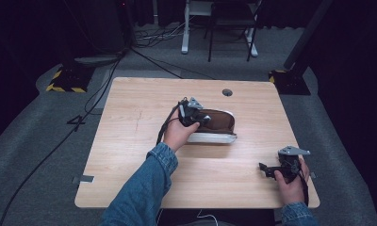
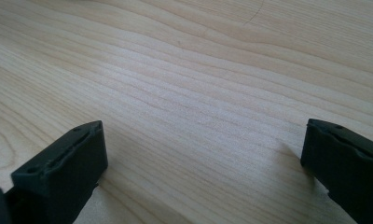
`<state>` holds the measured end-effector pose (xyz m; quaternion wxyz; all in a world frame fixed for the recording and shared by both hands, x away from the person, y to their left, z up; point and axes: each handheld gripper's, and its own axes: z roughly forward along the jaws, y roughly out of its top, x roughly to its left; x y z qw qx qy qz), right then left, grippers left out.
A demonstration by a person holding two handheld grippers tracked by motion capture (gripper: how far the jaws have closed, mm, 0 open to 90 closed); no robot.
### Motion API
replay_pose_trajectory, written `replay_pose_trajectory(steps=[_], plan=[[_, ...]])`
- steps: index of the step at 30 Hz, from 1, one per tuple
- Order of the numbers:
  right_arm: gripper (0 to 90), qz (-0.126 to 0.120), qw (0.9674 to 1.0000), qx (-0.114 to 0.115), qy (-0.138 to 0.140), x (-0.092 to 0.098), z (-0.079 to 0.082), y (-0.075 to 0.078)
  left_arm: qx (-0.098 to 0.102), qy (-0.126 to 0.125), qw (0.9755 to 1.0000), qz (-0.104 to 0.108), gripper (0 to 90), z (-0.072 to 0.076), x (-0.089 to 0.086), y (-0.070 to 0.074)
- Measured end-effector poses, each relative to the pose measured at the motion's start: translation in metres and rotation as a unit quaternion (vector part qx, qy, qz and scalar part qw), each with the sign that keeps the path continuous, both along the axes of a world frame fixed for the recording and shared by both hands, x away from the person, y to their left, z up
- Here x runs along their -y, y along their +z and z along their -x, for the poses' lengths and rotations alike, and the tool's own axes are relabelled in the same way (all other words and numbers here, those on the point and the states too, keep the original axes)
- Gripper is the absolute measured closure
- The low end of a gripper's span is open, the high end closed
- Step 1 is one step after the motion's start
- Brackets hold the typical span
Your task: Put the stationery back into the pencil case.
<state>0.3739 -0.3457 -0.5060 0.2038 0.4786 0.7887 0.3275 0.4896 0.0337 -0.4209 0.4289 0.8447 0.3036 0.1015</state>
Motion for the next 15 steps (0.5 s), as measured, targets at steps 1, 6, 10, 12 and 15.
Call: replay_pose_trajectory(steps=[1,6,10,12,15], plan=[[0.7,0.0,1.0,0.0,0.0,0.0,0.0,0.0,0.0,-0.002,1.0,-0.002,72.5,-0.001,0.001,-0.001],[0.7,0.0,1.0,0.0,0.0,0.0,0.0,0.0,-0.003,0.003,0.9996,-0.026,72.5,-0.001,0.005,-0.008],[0.7,0.0,1.0,0.0,0.0,0.0,0.0,0.0,-0.007,0.006,0.9995,-0.03,72.5,-0.003,0.006,-0.013],[0.7,0.0,1.0,0.0,0.0,0.0,0.0,0.0,-0.009,0.005,0.9994,-0.033,72.5,-0.004,0.006,-0.014],[0.7,0.0,1.0,0.0,0.0,0.0,0.0,0.0,-0.012,0.004,0.9993,-0.036,72.5,-0.004,0.007,-0.016]])
